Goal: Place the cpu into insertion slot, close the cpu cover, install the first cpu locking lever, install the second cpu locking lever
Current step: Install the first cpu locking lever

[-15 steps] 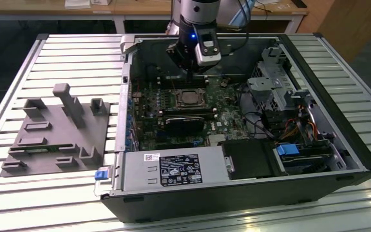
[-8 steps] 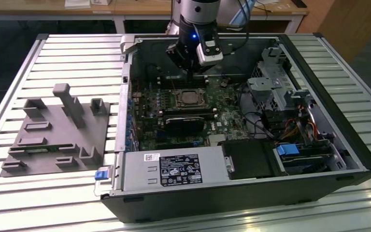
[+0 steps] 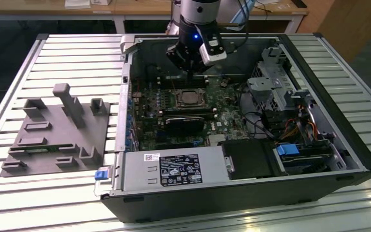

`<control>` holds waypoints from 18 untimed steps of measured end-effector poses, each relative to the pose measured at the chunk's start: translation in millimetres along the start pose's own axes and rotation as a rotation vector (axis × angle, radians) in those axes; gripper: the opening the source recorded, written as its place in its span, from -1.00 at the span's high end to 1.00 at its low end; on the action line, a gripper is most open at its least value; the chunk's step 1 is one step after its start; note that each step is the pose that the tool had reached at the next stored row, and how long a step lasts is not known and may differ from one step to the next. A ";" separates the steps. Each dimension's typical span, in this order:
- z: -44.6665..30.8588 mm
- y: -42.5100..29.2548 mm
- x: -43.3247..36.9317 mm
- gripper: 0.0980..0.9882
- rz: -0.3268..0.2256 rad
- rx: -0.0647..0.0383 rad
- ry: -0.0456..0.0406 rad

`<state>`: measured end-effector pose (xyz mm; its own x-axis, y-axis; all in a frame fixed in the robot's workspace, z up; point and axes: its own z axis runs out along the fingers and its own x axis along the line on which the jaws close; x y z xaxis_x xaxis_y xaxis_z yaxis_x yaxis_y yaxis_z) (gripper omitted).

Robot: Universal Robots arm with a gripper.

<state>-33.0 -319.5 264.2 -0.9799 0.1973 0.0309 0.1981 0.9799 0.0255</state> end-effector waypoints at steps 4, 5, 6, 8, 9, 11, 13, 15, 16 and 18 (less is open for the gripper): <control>0.6 -1.2 1.5 0.98 -0.019 -0.002 -0.0032; 0.7 -1.4 2.0 0.98 -0.021 -0.002 -0.0032; 0.7 -1.4 2.4 0.98 -0.024 -0.002 -0.0031; 0.8 -1.5 2.9 0.98 -0.029 -0.002 -0.0029; 0.8 -1.6 3.0 0.98 -0.031 -0.002 -0.0028; 0.9 -1.6 3.1 0.98 -0.036 -0.003 -0.0027; 1.0 -1.7 3.2 0.98 -0.042 -0.007 -0.0024; 1.1 -1.6 3.2 0.98 -0.048 -0.015 -0.0028; 1.2 -1.6 3.1 0.98 -0.050 -0.017 -0.0031; 1.2 -1.7 3.2 0.98 -0.055 -0.022 -0.0048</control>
<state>-36.5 -320.4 263.0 -0.9893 0.1437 0.0241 0.1447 0.9883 0.0485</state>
